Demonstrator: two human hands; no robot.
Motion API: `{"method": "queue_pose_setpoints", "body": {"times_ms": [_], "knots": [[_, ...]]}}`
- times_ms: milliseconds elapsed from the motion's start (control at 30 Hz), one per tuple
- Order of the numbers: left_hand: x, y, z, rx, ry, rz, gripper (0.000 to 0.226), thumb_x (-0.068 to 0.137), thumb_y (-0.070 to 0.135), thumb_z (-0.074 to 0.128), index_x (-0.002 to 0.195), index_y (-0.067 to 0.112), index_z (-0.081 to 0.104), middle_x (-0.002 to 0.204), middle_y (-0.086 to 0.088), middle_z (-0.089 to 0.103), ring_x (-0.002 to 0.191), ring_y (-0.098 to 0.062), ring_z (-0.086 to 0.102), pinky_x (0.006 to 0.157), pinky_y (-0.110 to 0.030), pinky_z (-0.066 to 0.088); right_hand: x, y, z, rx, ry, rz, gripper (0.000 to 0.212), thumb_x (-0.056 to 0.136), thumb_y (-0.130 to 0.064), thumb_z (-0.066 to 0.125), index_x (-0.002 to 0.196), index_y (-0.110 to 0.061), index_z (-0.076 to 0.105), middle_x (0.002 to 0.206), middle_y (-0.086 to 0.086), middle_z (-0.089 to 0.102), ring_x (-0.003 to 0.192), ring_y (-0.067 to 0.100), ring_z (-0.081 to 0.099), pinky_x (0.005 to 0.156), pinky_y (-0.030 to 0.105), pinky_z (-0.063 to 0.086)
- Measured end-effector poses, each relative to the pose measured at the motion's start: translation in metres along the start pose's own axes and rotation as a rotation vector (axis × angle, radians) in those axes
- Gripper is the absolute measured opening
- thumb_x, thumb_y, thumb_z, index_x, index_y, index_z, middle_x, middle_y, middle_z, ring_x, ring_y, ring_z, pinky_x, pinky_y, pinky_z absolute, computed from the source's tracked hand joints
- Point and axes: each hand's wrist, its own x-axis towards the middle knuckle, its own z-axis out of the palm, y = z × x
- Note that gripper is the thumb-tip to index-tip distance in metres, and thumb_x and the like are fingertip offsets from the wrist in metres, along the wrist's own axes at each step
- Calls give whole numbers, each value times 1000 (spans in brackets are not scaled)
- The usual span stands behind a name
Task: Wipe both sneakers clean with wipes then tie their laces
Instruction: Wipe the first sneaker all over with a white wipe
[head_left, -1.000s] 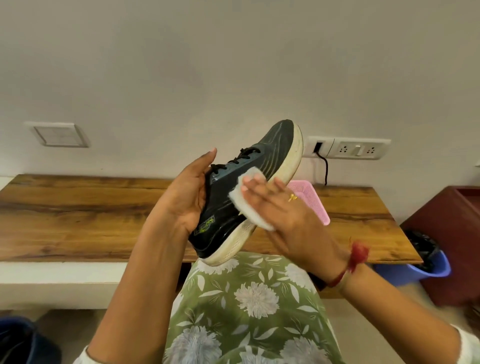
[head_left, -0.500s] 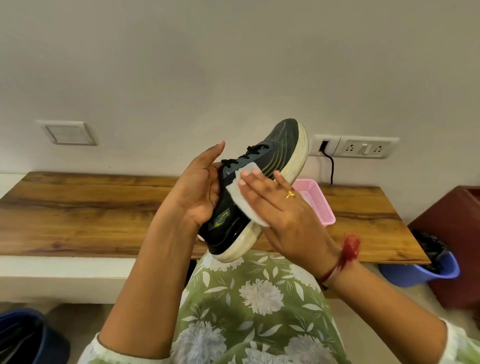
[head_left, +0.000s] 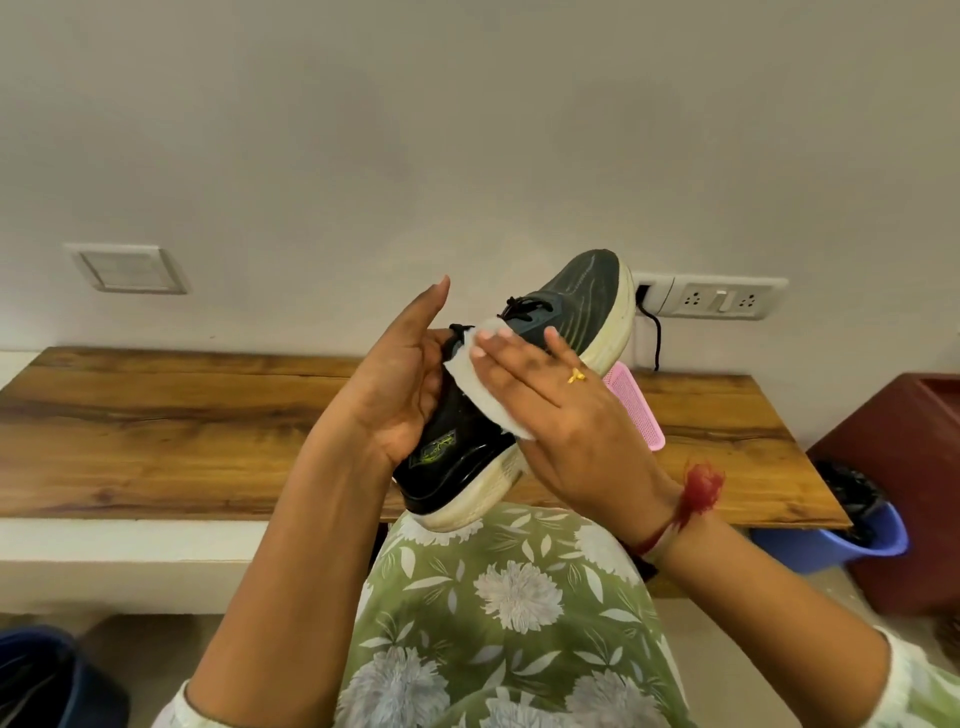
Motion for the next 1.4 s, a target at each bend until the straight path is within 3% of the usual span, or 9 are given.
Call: {"method": "queue_pose_setpoints", "body": {"times_ms": [167,300,467,533,600,833,1133,1233,1400], "knots": [[-2,2,1,-98,-90,-64,77,80,63,51,119,-3,57,99,-15,60,88,-26,58,89,-33,46,-5,-12,5,-53,-92,-257,44,91,-6,43,134,0,48,140,15,48,135,26,39,116,42,22],[-2,3,1,-50,-53,-30,69,79,63,54,104,0,65,87,-12,63,75,-24,61,76,-32,48,-3,1,1,92,16,111,50,89,-8,42,139,-3,43,145,11,42,139,22,34,118,41,18],[-5,2,2,43,39,-22,67,89,62,42,104,2,68,87,-13,72,78,-25,68,82,-34,51,-12,-4,-17,543,50,273,44,93,-12,39,137,-12,42,141,-2,45,129,-2,43,117,29,19],[-6,1,1,51,70,-43,68,90,63,40,109,3,67,89,-12,73,80,-25,69,84,-35,50,-13,15,-28,481,190,399,40,94,-13,41,135,-15,44,137,-5,47,115,-10,50,116,32,24],[-7,0,1,56,100,-51,69,89,64,41,114,4,65,95,-12,74,85,-25,69,87,-37,49,-14,34,-32,260,194,435,42,94,-13,40,135,-13,45,138,-2,47,127,2,44,117,37,22],[-10,3,3,7,151,-49,68,89,62,44,117,3,64,92,-12,73,81,-25,68,80,-34,50,-29,11,-5,-60,-71,121,45,89,-10,45,132,-2,50,138,14,50,131,25,43,116,41,23],[-12,3,0,-31,171,-30,66,89,59,47,118,2,63,87,-10,72,75,-23,67,75,-33,50,-25,7,-4,-150,-71,-39,42,89,-12,43,128,0,54,134,17,53,127,26,48,114,43,25],[-12,3,0,-41,174,-17,65,90,57,47,120,2,63,90,-10,71,78,-24,67,78,-33,52,-22,17,-7,-173,-14,67,43,90,-11,43,130,0,51,137,17,50,131,26,43,117,41,22],[-11,4,0,-33,154,-28,59,90,57,46,105,5,68,80,-9,71,66,-21,67,62,-26,54,-22,-1,3,-129,-25,-95,38,97,-13,39,131,0,48,138,17,48,131,26,43,117,40,20]]}}
